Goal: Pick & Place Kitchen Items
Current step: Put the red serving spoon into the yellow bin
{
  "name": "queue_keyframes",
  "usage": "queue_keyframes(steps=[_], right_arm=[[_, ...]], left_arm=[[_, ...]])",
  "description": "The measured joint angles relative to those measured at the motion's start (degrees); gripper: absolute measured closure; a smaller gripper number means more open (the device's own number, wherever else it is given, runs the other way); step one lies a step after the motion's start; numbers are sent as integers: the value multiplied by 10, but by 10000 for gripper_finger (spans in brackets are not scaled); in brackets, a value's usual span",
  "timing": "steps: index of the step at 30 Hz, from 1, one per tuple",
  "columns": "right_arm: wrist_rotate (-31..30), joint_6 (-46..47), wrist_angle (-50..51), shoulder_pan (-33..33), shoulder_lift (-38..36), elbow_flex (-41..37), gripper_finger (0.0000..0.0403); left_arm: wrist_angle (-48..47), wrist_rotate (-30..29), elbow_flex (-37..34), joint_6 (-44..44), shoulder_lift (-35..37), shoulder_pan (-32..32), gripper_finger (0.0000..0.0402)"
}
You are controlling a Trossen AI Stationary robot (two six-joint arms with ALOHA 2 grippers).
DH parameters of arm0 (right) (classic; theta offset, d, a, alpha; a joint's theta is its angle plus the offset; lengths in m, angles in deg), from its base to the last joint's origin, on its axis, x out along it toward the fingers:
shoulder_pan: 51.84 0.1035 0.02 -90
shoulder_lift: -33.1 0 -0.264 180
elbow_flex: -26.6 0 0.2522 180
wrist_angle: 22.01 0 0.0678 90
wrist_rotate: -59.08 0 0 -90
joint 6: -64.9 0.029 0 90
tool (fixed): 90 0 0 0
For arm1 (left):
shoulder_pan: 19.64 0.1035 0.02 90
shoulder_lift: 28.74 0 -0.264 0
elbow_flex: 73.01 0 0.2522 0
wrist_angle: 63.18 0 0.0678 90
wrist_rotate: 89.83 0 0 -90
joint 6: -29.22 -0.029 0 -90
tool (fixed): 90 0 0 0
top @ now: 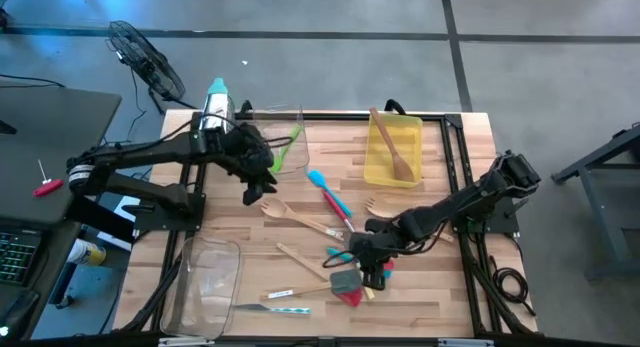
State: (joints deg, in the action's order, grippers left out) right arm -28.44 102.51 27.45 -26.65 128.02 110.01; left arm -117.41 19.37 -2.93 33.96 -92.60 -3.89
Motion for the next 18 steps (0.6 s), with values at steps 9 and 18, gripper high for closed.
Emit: queue_keyframes(steps=[9, 18], right_arm=[[-8, 94, 41, 31, 23, 0, 255], [-9, 89, 116, 33, 77, 0, 254]], left_arm=[[0, -56, 0, 0, 0, -28, 263], [-1, -68, 0, 0, 0, -27, 263]])
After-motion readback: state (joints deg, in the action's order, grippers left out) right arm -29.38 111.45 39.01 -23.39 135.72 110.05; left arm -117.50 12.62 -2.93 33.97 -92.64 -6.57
